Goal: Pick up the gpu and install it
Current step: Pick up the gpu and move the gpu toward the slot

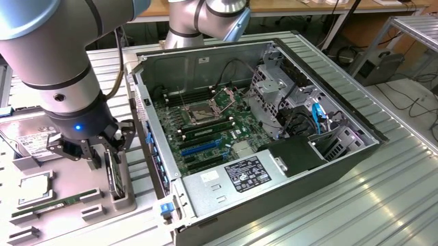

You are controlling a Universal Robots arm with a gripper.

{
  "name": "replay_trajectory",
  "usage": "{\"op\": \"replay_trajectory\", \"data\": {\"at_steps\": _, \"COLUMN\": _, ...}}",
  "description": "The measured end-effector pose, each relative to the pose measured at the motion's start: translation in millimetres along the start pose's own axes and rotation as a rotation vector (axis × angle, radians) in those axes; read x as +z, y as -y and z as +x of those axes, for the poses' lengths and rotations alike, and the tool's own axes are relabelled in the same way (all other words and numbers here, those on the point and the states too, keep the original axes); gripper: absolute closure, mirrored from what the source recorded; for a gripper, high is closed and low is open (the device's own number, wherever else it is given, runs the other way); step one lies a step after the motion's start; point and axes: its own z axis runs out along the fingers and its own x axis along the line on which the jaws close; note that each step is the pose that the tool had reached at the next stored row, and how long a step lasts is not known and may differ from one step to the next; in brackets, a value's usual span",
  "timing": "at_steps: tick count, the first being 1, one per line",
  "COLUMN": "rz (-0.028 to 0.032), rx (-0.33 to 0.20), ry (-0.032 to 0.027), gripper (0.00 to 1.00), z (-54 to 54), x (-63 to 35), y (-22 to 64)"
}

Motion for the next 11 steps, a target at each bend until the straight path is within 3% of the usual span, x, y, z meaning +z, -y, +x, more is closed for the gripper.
{"op": "replay_trajectory", "data": {"at_steps": 7, "rz": -0.0071, "rx": 0.003, "ry": 0.0067, "gripper": 0.58, "z": 0.3, "x": 3.8, "y": -0.1}}
{"op": "replay_trajectory", "data": {"at_steps": 11, "rz": -0.0074, "rx": 0.003, "ry": 0.0078, "gripper": 0.58, "z": 0.4, "x": 4.9, "y": 0.0}}
